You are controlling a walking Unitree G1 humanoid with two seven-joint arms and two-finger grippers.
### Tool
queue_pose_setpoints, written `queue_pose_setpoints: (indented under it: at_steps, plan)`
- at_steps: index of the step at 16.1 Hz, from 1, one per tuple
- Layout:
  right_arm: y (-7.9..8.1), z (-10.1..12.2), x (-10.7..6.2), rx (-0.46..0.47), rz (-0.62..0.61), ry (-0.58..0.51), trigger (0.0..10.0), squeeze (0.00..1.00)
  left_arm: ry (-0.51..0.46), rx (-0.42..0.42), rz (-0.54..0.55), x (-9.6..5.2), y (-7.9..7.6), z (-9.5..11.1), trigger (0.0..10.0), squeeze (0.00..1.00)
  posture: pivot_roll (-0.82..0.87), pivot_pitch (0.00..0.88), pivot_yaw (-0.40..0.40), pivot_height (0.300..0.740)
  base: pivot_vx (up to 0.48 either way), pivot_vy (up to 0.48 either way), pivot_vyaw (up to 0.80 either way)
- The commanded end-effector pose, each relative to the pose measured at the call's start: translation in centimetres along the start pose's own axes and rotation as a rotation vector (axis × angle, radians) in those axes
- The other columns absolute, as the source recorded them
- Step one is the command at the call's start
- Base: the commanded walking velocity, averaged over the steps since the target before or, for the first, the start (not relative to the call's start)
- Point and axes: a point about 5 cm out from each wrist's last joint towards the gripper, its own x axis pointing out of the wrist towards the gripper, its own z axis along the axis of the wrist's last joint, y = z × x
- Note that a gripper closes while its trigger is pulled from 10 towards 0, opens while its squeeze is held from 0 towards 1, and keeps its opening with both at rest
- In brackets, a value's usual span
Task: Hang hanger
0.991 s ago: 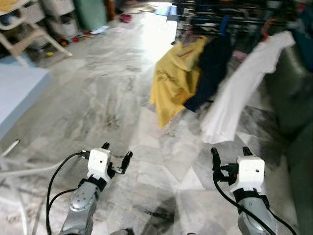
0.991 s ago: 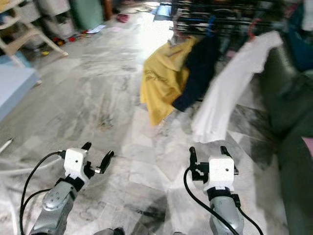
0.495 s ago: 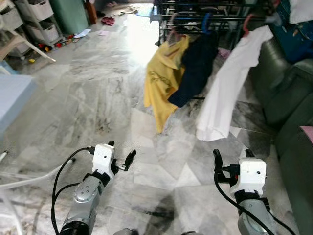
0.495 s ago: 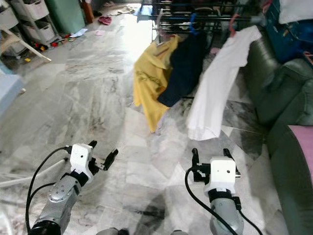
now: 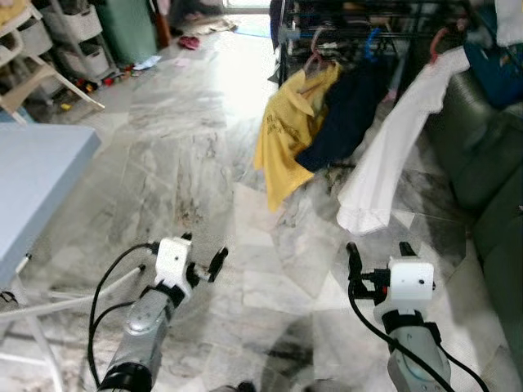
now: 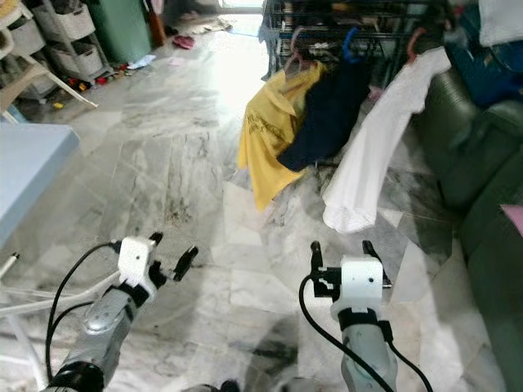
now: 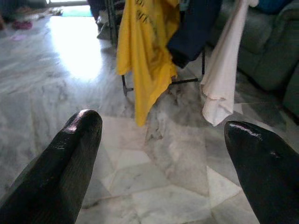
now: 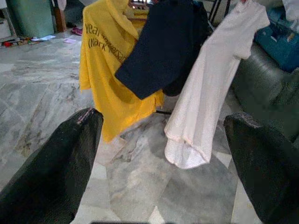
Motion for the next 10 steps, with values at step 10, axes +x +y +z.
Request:
queue_pose_setpoints:
  at_steps: [10]
  plan:
    - [-0.28, -0.46, -0.51, -0.019, -0.005, 0.022, 10.0, 0.00, -0.019, -0.078, 0.063, 0.48, -1.09, 0.61, 10.0, 0.00, -0.20, 0.116, 0.049, 0.740, 0.000, 0.166, 0.00]
